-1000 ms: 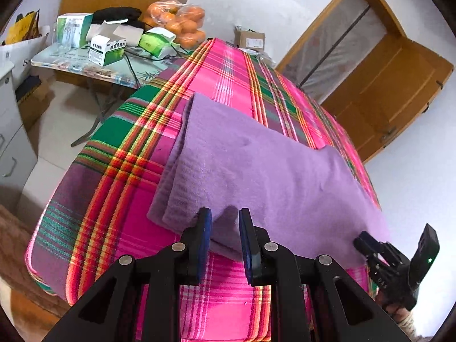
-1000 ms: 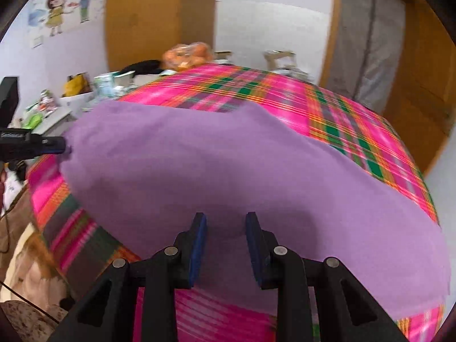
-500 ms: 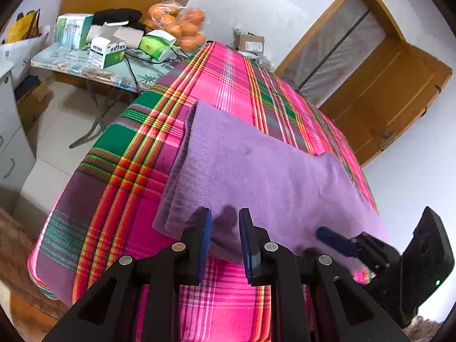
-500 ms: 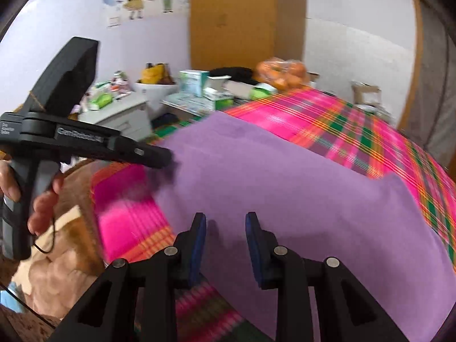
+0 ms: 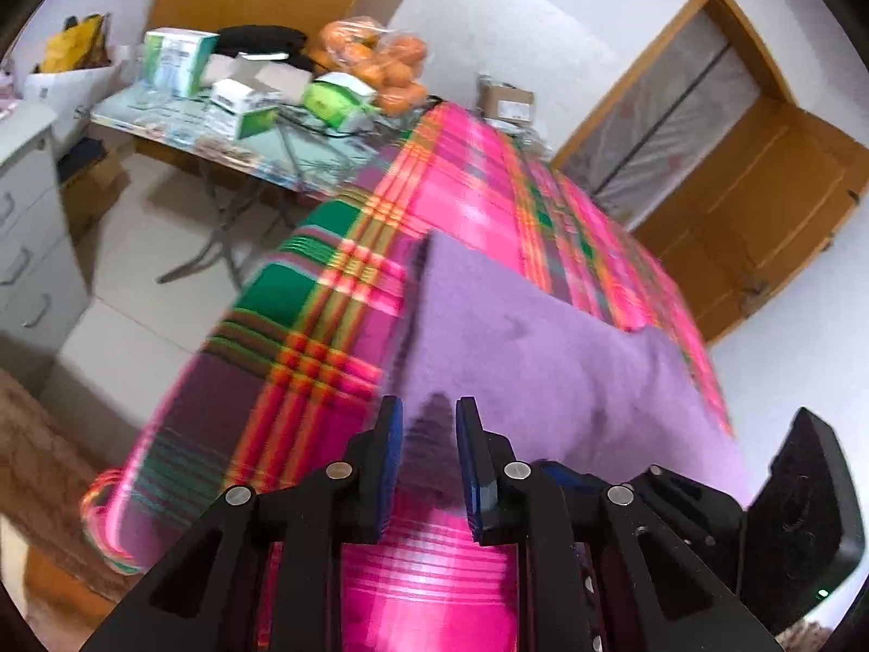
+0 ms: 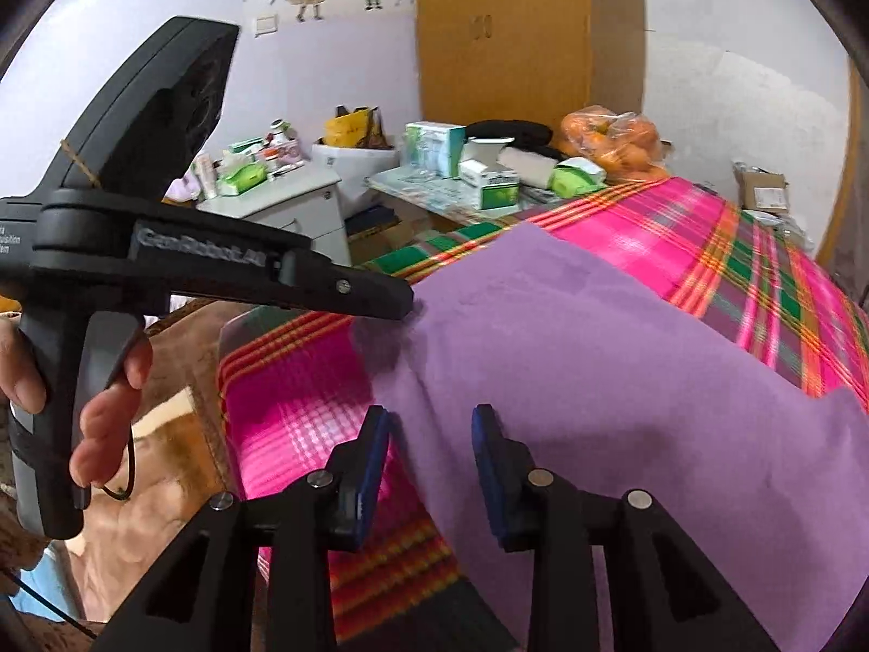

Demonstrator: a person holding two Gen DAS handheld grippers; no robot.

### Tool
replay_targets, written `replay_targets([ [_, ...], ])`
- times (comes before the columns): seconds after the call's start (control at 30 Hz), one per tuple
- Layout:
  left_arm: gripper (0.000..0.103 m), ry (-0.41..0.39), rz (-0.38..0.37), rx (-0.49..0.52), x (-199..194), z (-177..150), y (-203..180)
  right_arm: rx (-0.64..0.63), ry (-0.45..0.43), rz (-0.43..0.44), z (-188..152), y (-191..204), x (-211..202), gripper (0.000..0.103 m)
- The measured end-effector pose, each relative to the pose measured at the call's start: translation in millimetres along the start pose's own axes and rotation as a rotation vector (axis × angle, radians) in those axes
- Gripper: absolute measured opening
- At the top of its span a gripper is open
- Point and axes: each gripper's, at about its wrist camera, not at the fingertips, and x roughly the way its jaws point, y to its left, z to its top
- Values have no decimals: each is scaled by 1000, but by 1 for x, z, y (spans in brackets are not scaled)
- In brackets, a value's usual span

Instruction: Fold clothes

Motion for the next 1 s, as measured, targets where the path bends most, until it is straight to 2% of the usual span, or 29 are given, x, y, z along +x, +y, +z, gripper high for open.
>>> replay_targets([
  [0.03, 23, 5, 16, -11, 1, 0, 3, -4, 4, 6, 2, 2, 5, 32],
  [0.13, 25, 11, -8, -69, 0, -1, 15, -20, 3, -7, 6, 6, 12, 32],
  [0.2, 26, 6, -1, -74, -2, -1, 18, -18, -8, 3, 8, 6, 14, 32],
  [0.23, 26, 5, 2, -74, -3, -1, 18, -8, -13, 12, 10, 6, 14, 27],
  [0.3, 26, 1, 7, -75, -5, -1, 19, 8, -24, 6, 13, 4, 14, 10],
  [0.5, 26, -5, 5, -115, -9, 0, 26, 54, -105, 28, 22, 2, 0, 5],
  [0.6, 26, 4, 7, -133, -8, -1, 29, 57, -92, 49, 22, 6, 4, 5],
  [0.7, 26, 12, 10, -140, -6, -2, 30, 48, -48, 49, 15, 10, 16, 6],
  [0.87, 26, 12, 8, -140, -7, -1, 30, 74, -20, 69, 13, 7, 21, 15],
  [0.93, 26, 10, 8, -141, -7, 1, 31, 66, -12, 54, 13, 9, 22, 26],
  [1.0, 26, 11, 14, -140, -8, 2, 31, 25, -13, 25, 13, 16, 22, 32],
])
